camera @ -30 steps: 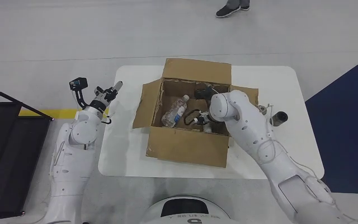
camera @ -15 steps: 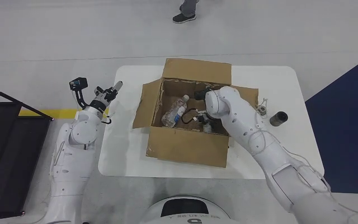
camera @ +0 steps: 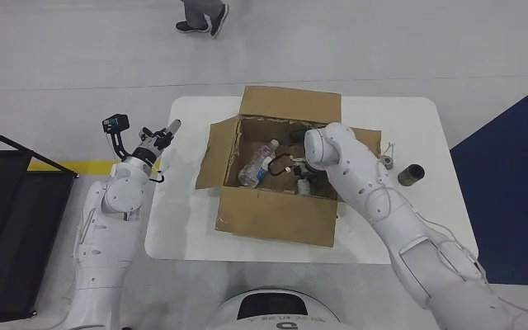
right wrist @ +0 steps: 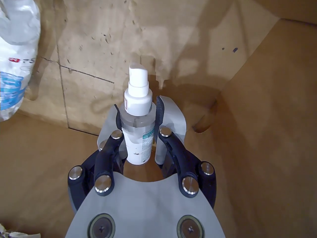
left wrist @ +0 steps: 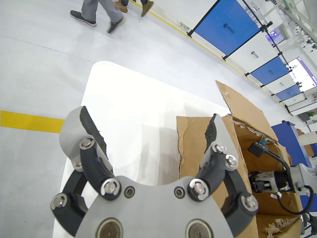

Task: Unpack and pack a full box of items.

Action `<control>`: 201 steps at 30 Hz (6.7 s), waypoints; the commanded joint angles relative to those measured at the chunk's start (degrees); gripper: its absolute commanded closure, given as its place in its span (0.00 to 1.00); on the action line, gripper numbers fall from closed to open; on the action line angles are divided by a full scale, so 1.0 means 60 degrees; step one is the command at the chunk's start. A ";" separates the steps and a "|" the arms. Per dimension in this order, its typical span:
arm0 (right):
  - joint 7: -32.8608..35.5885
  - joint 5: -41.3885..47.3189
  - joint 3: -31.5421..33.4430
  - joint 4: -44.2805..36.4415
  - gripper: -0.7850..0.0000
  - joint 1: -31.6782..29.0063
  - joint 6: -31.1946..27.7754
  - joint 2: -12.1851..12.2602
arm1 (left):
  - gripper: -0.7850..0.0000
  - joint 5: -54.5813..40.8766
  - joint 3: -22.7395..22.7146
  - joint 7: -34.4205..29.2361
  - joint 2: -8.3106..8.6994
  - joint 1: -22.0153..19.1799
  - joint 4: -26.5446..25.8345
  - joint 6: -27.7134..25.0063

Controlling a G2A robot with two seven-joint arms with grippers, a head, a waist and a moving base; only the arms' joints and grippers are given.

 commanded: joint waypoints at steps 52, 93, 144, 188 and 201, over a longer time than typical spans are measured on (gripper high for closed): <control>-0.9278 0.5407 1.0328 -0.5221 1.00 -0.8595 -0.9650 0.1753 | 0.00 0.0000 0.0000 0.0000 0.0000 0.0001 0.0000 0.0000; -0.5707 0.5839 1.1687 0.0518 1.00 -0.6919 -0.8240 0.2913 | 0.00 0.0000 0.0000 0.0000 0.0000 0.0001 0.0000 0.0000; -0.7560 0.7967 1.1421 -0.1878 0.30 -0.8618 -0.9626 0.3054 | 0.00 0.0000 0.0000 0.0000 0.0000 0.0001 0.0000 0.0000; -0.7221 0.6011 0.9105 -0.7398 0.00 -0.8446 -0.9031 0.3024 | 0.00 0.0000 0.0000 0.0000 0.0000 0.0001 0.0000 0.0000; -0.4838 0.6163 0.4862 -0.6966 0.00 -0.4522 -0.6859 0.2907 | 0.00 0.0000 0.0000 0.0000 0.0000 0.0001 0.0000 0.0000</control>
